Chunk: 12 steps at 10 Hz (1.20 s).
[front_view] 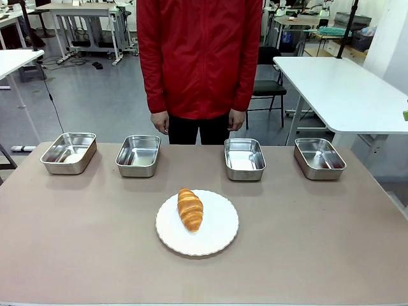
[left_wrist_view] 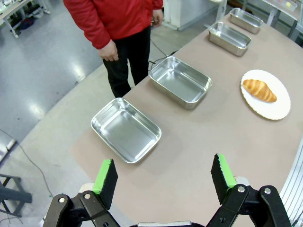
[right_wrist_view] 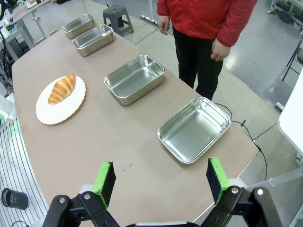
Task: Place the bread in the container.
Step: Place the Butter Roll into the Airtight Container indicated by the human.
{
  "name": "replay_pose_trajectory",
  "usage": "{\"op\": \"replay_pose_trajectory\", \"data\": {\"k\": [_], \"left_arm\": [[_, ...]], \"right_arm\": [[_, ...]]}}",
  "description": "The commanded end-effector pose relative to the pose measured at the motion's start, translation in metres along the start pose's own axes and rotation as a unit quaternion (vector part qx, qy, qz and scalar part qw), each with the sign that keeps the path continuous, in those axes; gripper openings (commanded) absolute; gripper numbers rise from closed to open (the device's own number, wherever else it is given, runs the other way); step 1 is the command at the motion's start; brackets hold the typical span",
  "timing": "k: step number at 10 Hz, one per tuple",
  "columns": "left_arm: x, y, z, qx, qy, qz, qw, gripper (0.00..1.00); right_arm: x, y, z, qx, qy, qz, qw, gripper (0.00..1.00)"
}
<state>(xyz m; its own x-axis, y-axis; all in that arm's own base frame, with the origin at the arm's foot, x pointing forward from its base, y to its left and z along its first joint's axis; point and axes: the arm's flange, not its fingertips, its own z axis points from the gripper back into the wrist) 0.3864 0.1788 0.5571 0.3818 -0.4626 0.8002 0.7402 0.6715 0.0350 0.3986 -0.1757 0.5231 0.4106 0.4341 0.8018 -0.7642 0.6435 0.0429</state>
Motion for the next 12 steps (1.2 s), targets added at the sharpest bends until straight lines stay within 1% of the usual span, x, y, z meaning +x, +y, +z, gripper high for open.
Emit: {"op": "replay_pose_trajectory", "data": {"k": [1, 12], "left_arm": [[-0.0006, -0.0001, 0.0013, 0.000, -0.002, 0.001, 1.000, 1.00], [-0.0006, -0.0001, 0.0013, 0.000, -0.002, 0.001, 1.000, 1.00]], "right_arm": [[-0.0001, 0.0002, -0.0017, 0.001, -0.008, 0.002, 1.000, 1.00], [-0.0001, 0.0002, -0.0017, 0.001, -0.008, 0.002, 1.000, 1.00]]}}
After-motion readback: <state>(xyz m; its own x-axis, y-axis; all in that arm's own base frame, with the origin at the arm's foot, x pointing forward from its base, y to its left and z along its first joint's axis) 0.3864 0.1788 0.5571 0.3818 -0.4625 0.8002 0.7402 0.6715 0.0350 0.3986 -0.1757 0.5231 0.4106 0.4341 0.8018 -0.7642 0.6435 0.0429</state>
